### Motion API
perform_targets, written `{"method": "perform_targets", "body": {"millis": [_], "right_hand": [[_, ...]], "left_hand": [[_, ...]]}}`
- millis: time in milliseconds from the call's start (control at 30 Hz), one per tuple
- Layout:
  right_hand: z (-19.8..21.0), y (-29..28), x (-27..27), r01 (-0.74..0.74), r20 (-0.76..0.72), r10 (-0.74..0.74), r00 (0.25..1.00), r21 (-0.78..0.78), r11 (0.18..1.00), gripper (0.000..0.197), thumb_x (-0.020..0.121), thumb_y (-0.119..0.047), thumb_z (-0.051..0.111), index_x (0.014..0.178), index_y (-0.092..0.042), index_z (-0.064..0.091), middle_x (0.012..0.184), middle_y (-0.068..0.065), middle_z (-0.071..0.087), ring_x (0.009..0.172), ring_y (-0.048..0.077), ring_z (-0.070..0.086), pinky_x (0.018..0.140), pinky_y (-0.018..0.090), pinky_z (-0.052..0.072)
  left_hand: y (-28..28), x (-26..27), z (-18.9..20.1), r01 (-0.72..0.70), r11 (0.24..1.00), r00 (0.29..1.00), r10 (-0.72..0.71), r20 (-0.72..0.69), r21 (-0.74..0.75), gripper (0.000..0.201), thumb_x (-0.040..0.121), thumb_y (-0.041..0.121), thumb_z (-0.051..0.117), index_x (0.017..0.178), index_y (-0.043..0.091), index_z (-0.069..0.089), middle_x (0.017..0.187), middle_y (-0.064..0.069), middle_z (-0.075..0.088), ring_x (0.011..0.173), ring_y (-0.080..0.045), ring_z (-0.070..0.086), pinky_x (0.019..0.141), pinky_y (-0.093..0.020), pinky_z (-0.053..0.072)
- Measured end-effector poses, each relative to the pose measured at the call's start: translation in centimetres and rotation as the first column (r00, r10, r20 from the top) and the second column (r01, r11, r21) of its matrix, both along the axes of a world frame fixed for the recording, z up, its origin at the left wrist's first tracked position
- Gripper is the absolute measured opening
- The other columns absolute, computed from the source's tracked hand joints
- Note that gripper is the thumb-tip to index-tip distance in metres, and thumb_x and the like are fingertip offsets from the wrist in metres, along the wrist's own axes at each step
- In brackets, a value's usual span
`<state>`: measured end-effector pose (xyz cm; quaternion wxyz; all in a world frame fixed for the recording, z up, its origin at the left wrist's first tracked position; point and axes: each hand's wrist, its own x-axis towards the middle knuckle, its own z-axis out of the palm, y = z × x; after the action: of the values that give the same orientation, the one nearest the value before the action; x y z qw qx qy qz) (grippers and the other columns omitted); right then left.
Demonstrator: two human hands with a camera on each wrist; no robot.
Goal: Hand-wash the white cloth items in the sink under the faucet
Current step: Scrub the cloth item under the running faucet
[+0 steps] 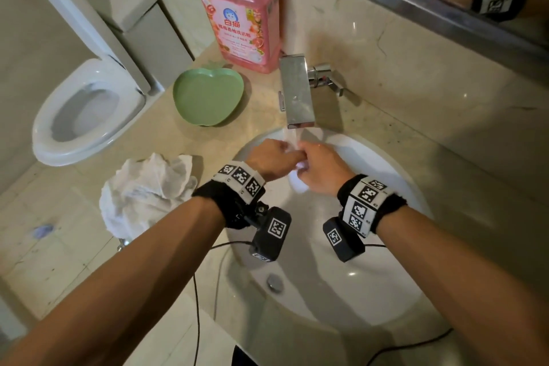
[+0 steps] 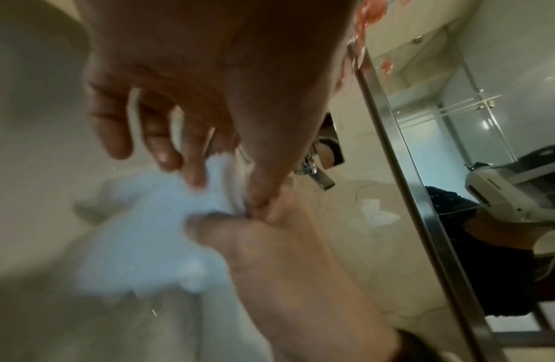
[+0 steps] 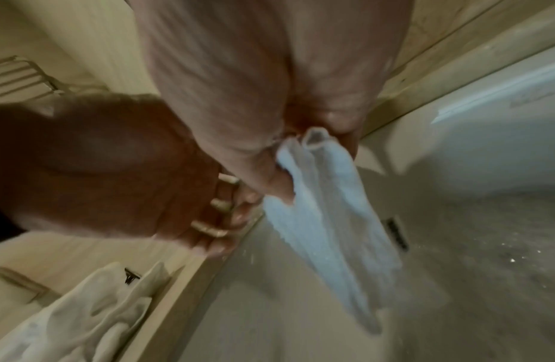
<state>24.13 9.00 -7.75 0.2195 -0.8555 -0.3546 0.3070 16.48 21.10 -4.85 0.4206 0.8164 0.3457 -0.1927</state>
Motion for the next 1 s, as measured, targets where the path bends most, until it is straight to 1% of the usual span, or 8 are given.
{"method": "perform_targets", "body": {"millis": [100,233,333,500,633,700,833,1000], "right_hand": [[0.3,-0.7,1.1,0.021,-0.059,-0.022,0.998,-0.011,1.0,0.049,0.093,-0.008,0.054,0.141,-0.016,0.054,0.134,0.012,0.061,0.123,0.027,0.056,0.091,0.022,0.037],[1.6,-1.1,1.8,0.005,-0.108,0.009,0.994,0.133,0.991,0.042,0.09,-0.003,0.049,0.124,-0.018,0.07,0.104,0.002,0.069,0.094,0.017,0.061,0.078,0.026,0.044],[2.6,-1.3,2.0,-0.015,-0.082,0.028,0.996,0.156,0.988,0.037,0.088,-0.003,0.048,0.109,-0.018,0.074,0.09,0.003,0.07,0.084,0.021,0.063,0.071,0.031,0.049],[3.0,-2.1,3.4,-0.003,0.064,0.0,0.998,0.053,0.999,0.036,0.095,-0.012,0.047,0.125,-0.02,0.066,0.087,0.007,0.065,0.077,0.023,0.057,0.059,0.026,0.038],[2.5,-1.5,2.6,0.066,0.107,-0.066,0.992,0.007,0.998,0.042,0.101,-0.015,0.046,0.142,-0.015,0.052,0.135,0.016,0.062,0.121,0.034,0.058,0.102,0.037,0.047],[2.1,-0.3,1.5,0.154,-0.025,-0.153,0.988,0.05,0.987,0.046,0.097,-0.018,0.054,0.143,-0.014,0.05,0.137,0.012,0.06,0.123,0.03,0.058,0.101,0.04,0.05],[1.4,1.5,0.8,0.15,-0.172,-0.148,0.974,0.002,0.989,0.071,0.073,-0.045,0.083,0.133,-0.022,0.053,0.117,0.001,0.067,0.103,0.018,0.064,0.086,0.032,0.054],[1.2,2.2,1.8,0.235,-0.214,-0.211,0.954,0.094,0.967,0.05,0.087,-0.009,0.066,0.136,-0.018,0.059,0.129,0.008,0.064,0.121,0.025,0.059,0.103,0.04,0.049]], "left_hand": [[1.9,-0.6,0.3,-0.043,0.995,0.999,0.041,-0.021,-0.085,0.058,0.077,0.047,0.058,0.128,0.018,0.053,0.128,-0.007,0.056,0.104,-0.024,0.059,0.087,-0.042,0.056],[3.6,-1.0,0.0,0.21,0.978,0.968,-0.21,0.136,0.012,0.084,0.079,0.015,0.07,0.15,0.021,0.027,0.148,-0.012,0.03,0.131,-0.029,0.04,0.107,-0.045,0.042],[3.3,-0.4,-0.1,0.459,0.852,0.874,-0.484,0.045,0.252,0.052,0.085,0.036,0.07,0.133,0.023,0.053,0.133,-0.007,0.052,0.12,-0.027,0.051,0.095,-0.037,0.043],[2.9,0.2,0.6,0.24,0.925,0.949,-0.288,0.13,0.296,0.035,0.096,0.041,0.058,0.116,0.014,0.066,0.11,-0.009,0.068,0.103,-0.03,0.061,0.079,-0.029,0.04],[2.0,1.3,0.9,0.049,0.965,0.99,-0.08,0.113,0.258,0.026,0.097,0.03,0.054,0.113,0.01,0.06,0.11,-0.01,0.067,0.085,-0.025,0.069,0.064,-0.022,0.048],[1.7,1.5,0.8,-0.13,0.99,0.983,0.122,0.138,0.05,0.015,0.096,0.024,0.051,0.102,0.01,0.054,0.101,-0.01,0.066,0.066,-0.02,0.071,0.047,-0.018,0.049],[1.6,0.9,0.5,-0.245,0.937,0.952,0.28,0.12,-0.25,0.022,0.083,0.021,0.059,0.1,0.009,0.062,0.106,-0.014,0.067,0.093,-0.031,0.069,0.084,-0.044,0.058],[2.2,0.0,0.0,-0.085,0.964,0.976,0.132,0.174,-0.254,0.028,0.075,0.022,0.057,0.101,0.019,0.068,0.111,-0.002,0.066,0.101,-0.019,0.06,0.074,-0.023,0.043]]}}
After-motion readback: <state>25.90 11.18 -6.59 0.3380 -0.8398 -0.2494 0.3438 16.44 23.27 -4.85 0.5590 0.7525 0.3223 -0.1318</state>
